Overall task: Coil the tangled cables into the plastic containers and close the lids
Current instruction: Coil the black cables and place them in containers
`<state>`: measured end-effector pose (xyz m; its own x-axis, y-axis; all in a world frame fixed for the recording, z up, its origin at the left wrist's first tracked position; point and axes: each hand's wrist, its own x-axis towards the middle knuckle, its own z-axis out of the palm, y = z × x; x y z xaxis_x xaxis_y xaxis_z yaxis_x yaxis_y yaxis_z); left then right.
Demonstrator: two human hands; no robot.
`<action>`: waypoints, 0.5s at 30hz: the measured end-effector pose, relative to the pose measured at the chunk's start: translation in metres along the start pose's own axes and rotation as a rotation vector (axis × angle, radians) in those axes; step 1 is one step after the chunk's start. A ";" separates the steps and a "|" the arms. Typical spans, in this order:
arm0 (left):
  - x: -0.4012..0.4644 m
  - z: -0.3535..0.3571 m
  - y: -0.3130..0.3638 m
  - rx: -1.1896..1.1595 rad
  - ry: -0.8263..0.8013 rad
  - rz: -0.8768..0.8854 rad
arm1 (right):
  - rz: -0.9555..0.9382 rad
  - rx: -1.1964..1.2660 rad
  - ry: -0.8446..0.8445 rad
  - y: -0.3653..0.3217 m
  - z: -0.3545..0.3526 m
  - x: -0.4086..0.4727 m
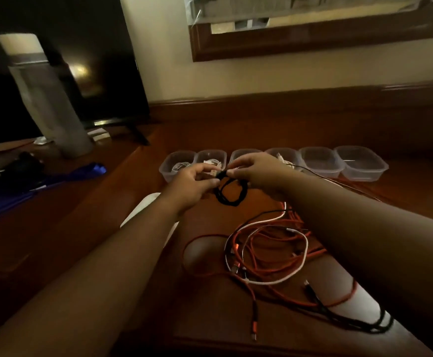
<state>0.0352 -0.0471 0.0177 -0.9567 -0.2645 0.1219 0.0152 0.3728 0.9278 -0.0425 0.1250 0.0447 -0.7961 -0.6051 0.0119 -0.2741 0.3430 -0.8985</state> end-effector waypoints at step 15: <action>0.165 -0.066 -0.089 0.326 0.632 -0.230 | -0.154 -0.723 -0.157 0.108 0.040 0.079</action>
<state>-0.1047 -0.1822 -0.0217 -0.5745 -0.7918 0.2074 -0.3464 0.4648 0.8148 -0.1131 0.0855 -0.0688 -0.6486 -0.7611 0.0033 -0.7052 0.5994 -0.3787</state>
